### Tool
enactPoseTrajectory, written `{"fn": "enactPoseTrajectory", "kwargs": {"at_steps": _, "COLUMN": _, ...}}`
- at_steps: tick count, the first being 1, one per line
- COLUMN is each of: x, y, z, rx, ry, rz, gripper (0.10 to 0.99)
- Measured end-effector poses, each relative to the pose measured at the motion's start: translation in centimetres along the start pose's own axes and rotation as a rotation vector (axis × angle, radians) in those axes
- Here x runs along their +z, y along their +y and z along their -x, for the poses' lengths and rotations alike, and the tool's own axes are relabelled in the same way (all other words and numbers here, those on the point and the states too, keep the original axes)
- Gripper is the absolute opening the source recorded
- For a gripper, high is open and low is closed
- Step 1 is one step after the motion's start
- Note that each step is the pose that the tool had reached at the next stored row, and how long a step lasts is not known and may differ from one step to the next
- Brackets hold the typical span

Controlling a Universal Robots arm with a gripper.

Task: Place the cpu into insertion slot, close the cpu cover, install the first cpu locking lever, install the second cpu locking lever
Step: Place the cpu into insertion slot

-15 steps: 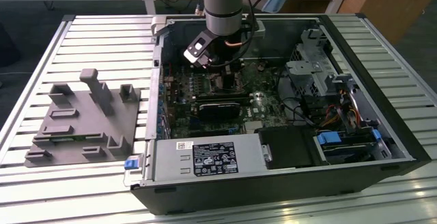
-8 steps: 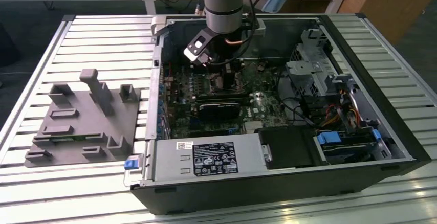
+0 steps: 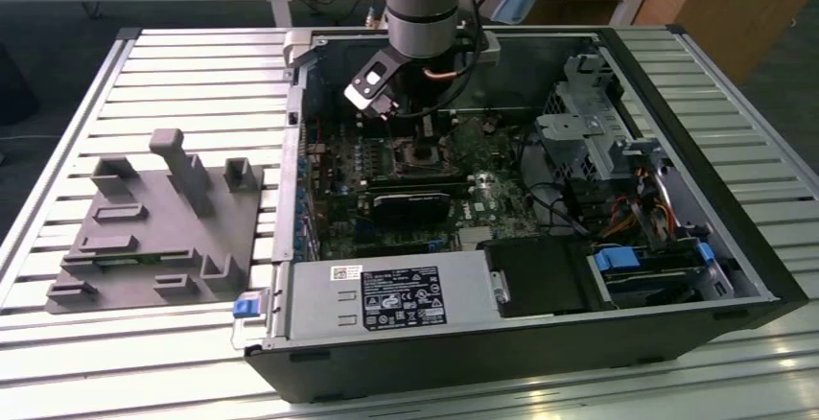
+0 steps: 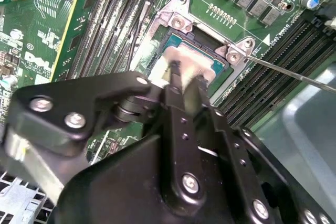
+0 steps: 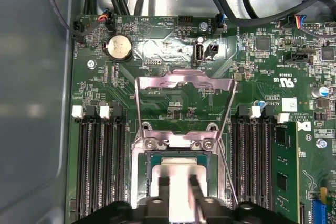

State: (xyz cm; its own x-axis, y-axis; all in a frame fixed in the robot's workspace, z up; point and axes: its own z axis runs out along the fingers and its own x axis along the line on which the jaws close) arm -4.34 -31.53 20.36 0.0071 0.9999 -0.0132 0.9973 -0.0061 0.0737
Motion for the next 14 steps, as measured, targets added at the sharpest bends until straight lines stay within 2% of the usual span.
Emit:
{"fn": "enactPoseTrajectory", "kwargs": {"at_steps": 1, "x": -0.05, "y": 0.03, "z": 0.0, "rx": 0.0, "ry": 0.0005, "rz": -0.002, "gripper": 0.298}}
{"fn": "enactPoseTrajectory", "kwargs": {"at_steps": 3, "x": -0.13, "y": 0.06, "z": 0.0, "rx": 0.0, "ry": 0.0018, "rz": -0.005, "gripper": 0.18}}
{"fn": "enactPoseTrajectory", "kwargs": {"at_steps": 4, "x": -0.16, "y": 0.07, "z": 0.0, "rx": 0.0, "ry": 0.0029, "rz": -0.006, "gripper": 0.18}}
{"fn": "enactPoseTrajectory", "kwargs": {"at_steps": 5, "x": -0.2, "y": 0.07, "z": 0.0, "rx": 0.001, "ry": 0.0034, "rz": -0.007, "gripper": 0.114}}
{"fn": "enactPoseTrajectory", "kwargs": {"at_steps": 14, "x": -0.59, "y": 0.11, "z": 0.0, "rx": 0.001, "ry": 0.0037, "rz": -0.011, "gripper": 0.114}}
